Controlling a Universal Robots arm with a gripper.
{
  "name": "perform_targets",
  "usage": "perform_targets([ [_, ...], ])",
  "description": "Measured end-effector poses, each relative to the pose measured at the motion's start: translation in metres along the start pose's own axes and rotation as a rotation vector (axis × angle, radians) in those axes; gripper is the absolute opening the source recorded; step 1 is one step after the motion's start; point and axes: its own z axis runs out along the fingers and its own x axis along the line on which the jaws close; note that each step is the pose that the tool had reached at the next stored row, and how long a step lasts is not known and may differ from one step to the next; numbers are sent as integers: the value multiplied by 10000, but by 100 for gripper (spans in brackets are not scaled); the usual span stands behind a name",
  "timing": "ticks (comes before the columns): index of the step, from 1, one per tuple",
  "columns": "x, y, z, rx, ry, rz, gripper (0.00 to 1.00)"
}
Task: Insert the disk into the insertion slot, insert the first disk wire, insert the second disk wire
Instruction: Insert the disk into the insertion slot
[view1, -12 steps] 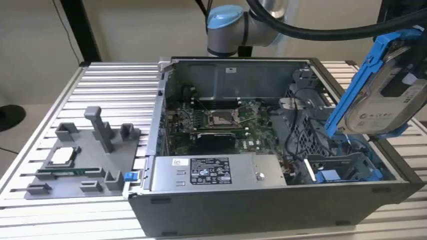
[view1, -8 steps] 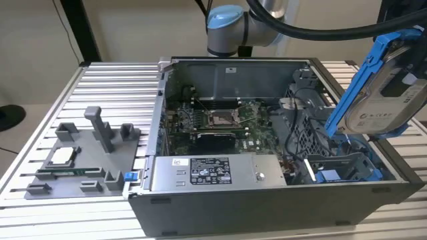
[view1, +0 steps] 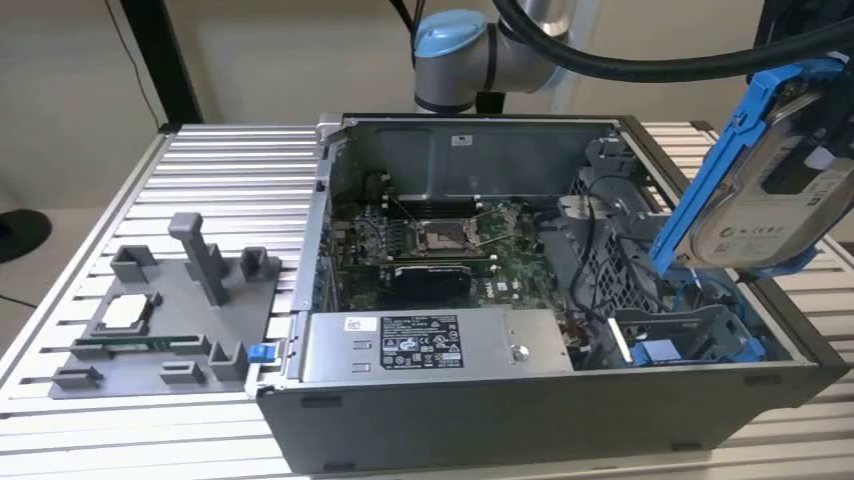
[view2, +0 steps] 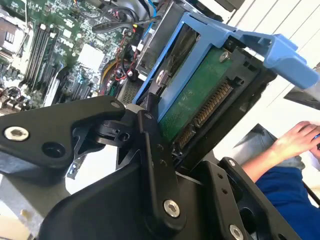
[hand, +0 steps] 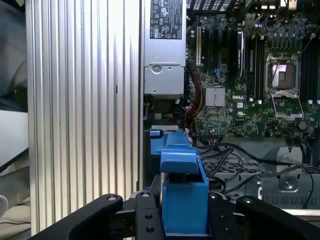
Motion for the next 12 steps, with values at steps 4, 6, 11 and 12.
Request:
perform_targets([
  [4, 31, -9, 11, -2, 0, -1, 0],
  [6, 46, -17, 26, -6, -4, -1, 0],
  [11, 56, -43, 93, -11, -1, 0, 0],
  [12, 56, -47, 111, -12, 0, -1, 0],
])
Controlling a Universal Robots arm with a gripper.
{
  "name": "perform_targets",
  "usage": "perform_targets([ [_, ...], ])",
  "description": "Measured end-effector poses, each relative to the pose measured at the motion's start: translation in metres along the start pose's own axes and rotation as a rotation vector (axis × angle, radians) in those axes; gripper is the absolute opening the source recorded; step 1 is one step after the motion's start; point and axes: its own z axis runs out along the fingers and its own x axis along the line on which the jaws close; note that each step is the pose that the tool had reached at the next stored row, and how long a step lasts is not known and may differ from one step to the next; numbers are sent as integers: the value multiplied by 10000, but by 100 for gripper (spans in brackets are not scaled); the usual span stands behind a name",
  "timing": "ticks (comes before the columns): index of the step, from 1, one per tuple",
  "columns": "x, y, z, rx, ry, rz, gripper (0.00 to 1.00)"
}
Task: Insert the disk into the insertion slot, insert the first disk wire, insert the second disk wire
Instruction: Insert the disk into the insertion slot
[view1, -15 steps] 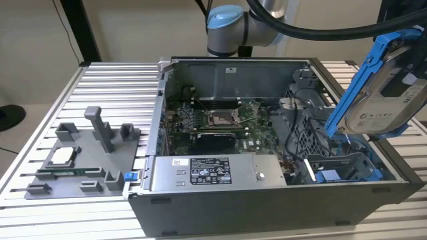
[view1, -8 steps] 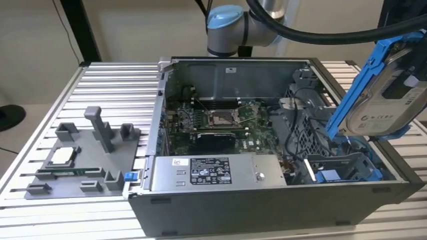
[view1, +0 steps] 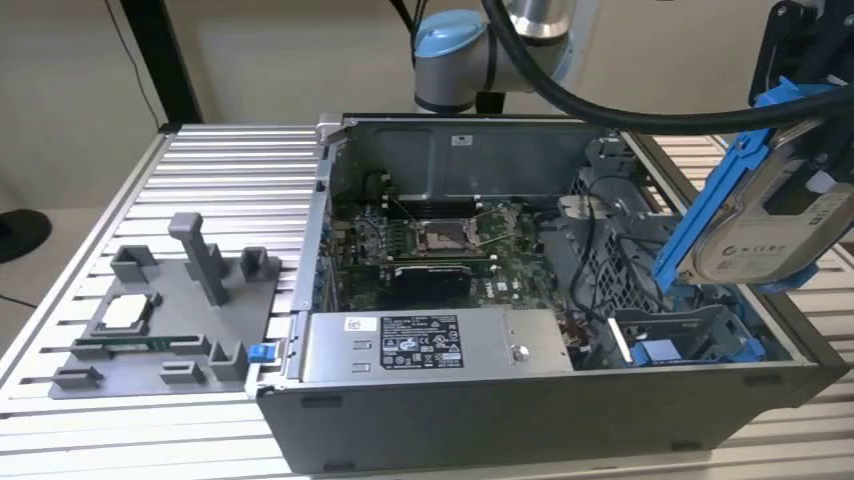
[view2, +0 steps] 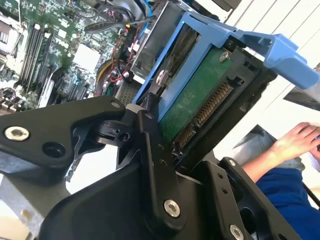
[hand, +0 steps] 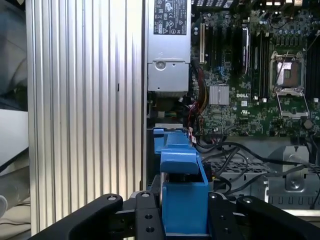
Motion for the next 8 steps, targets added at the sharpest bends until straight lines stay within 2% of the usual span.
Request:
perform_targets([
  [5, 0, -9, 71, -1, -2, 0, 0],
  [8, 0, -9, 74, 0, -1, 0, 0],
])
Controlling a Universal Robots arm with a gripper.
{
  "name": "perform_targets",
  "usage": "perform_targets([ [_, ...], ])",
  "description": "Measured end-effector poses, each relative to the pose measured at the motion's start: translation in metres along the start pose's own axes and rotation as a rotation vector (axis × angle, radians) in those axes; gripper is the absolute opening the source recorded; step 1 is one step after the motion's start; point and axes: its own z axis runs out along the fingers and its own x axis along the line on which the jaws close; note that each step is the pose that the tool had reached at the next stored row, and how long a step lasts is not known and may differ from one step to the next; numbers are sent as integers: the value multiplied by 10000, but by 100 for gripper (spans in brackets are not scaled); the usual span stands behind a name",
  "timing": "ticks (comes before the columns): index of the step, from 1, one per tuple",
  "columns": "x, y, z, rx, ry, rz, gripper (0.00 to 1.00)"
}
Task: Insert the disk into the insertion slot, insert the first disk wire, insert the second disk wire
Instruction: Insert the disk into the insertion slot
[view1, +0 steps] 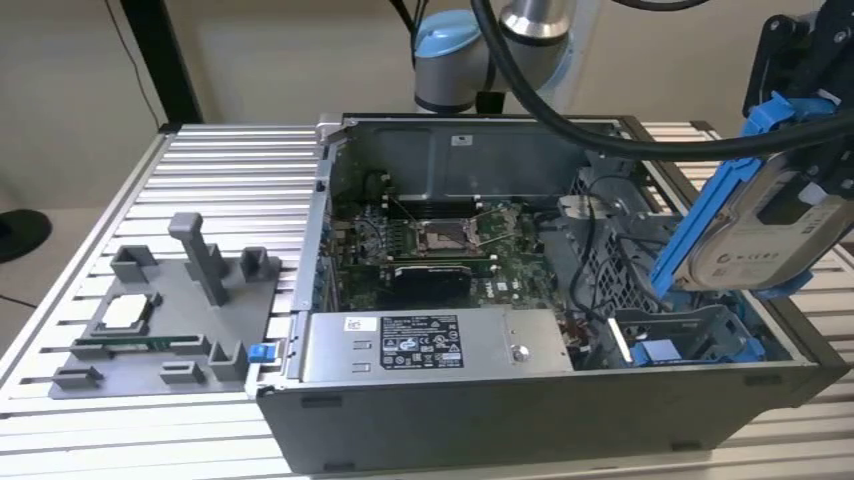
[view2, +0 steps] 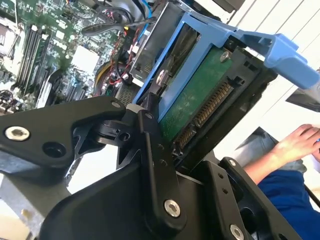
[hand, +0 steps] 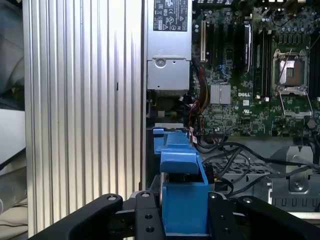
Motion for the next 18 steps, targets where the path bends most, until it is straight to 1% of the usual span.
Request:
perform_targets([
  [6, 0, -1, 18, 0, -2, 0, 0],
  [12, -1, -11, 110, -14, -1, 0, 0],
  [14, -2, -15, 136, -41, -1, 0, 0],
  [17, -2, -18, 161, -166, 1, 0, 0],
  [18, -2, -19, 173, -171, -1, 0, 0],
])
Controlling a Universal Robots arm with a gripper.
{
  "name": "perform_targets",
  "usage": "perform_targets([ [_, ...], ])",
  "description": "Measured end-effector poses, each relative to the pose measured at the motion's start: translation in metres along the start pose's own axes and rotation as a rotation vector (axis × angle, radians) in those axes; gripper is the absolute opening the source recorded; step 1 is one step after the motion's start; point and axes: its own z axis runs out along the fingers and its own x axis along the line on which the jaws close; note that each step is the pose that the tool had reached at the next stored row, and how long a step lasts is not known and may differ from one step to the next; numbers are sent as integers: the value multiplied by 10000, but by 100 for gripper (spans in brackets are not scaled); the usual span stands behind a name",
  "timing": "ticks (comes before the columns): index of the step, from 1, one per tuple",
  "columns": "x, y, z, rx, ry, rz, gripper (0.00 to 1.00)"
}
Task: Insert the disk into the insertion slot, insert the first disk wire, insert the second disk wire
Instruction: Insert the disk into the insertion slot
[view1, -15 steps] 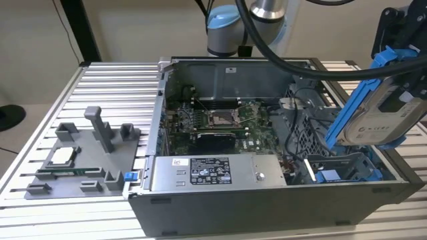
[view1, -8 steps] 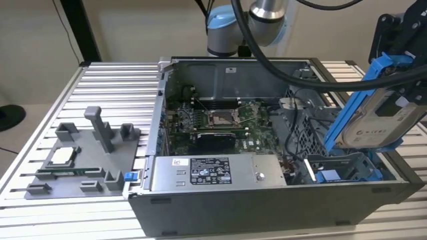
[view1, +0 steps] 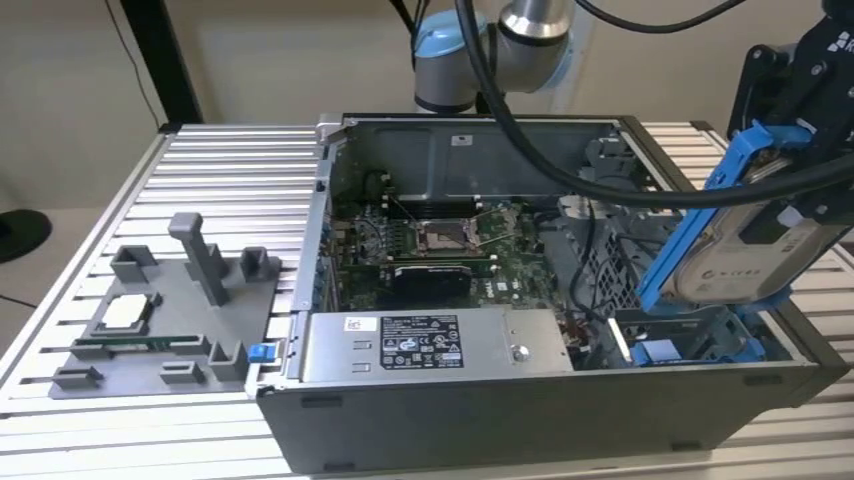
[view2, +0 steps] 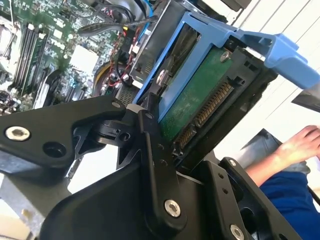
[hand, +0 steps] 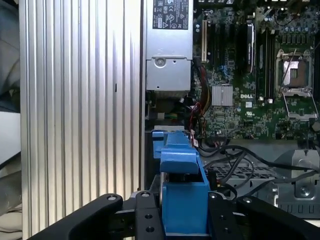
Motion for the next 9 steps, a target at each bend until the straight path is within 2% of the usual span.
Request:
perform_targets([
  [9, -21, -29, 109, -3, -11, -1, 0],
])
